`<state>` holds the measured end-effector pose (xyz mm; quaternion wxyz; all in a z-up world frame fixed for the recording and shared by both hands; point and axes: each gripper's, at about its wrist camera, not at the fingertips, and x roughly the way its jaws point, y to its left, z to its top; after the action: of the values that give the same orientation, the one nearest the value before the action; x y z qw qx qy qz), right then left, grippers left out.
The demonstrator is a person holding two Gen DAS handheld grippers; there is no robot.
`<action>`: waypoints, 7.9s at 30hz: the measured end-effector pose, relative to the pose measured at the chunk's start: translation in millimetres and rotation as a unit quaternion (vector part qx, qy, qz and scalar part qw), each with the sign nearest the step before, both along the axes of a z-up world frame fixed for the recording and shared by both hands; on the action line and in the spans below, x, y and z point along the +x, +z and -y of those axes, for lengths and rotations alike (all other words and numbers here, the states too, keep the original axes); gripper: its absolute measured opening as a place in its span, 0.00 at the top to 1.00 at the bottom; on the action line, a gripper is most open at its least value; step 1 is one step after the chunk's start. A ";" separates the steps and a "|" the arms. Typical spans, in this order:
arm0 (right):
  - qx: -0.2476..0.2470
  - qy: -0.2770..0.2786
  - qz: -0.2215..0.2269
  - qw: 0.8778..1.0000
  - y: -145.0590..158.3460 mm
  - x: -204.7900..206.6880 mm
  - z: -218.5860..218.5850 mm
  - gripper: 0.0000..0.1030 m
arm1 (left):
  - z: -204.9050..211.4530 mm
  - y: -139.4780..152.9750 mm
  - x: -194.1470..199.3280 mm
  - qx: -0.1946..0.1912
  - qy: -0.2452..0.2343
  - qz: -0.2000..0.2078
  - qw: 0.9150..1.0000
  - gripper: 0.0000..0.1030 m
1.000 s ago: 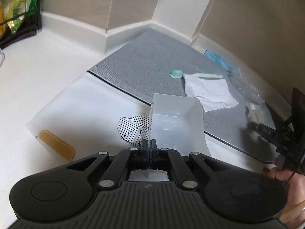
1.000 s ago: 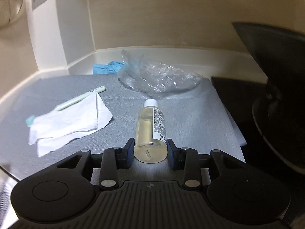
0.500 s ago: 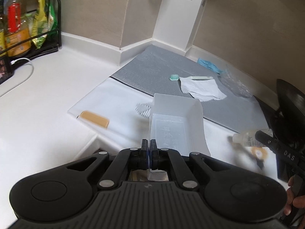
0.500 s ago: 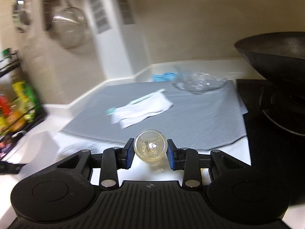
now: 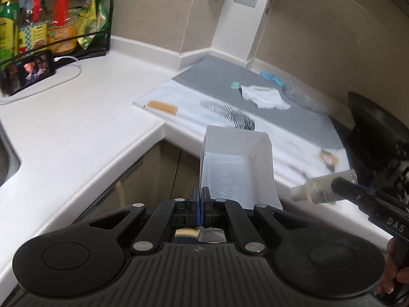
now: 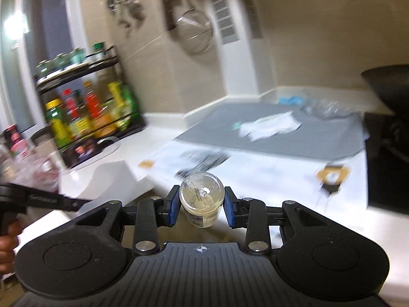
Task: Collect trash
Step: 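Carry the box in the left tool and bottle in the right tool down over the bin, then open the left tool dropping the box while the right tool drops the bottle into the bin, then raise both empty tools back up toward the grey mat, then grasp the blue glove with the right tool while the left tool grasps the toothbrush, then carry the toothbrush in the left tool and glove in the right tool down over the bin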
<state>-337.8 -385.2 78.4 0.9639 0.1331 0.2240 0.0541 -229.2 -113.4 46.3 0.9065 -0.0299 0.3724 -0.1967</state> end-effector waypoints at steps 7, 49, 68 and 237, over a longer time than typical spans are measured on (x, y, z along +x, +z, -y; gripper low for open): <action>0.020 0.032 -0.067 0.997 -33.2 -25.0 -20.0 0.64 | -13.2 -37.0 -32.6 0.013 -0.003 -0.040 0.999 1.00; -0.019 0.045 -0.293 0.955 -238.8 62.7 -44.4 0.63 | 64.1 -317.6 39.8 0.211 -0.053 -0.233 0.948 1.00; 0.003 0.038 -0.336 0.941 -284.2 88.4 -39.0 0.63 | 89.6 -360.0 52.2 0.245 -0.088 -0.259 0.930 1.00; -0.075 -0.186 0.089 0.976 53.3 276.1 81.0 0.63 | 155.0 91.2 251.6 0.012 -0.088 0.061 0.994 0.88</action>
<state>-61.6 -466.3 131.6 0.9804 0.0946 0.1118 -0.1319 22.4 -268.4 137.5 0.9069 0.0264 0.3201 -0.2727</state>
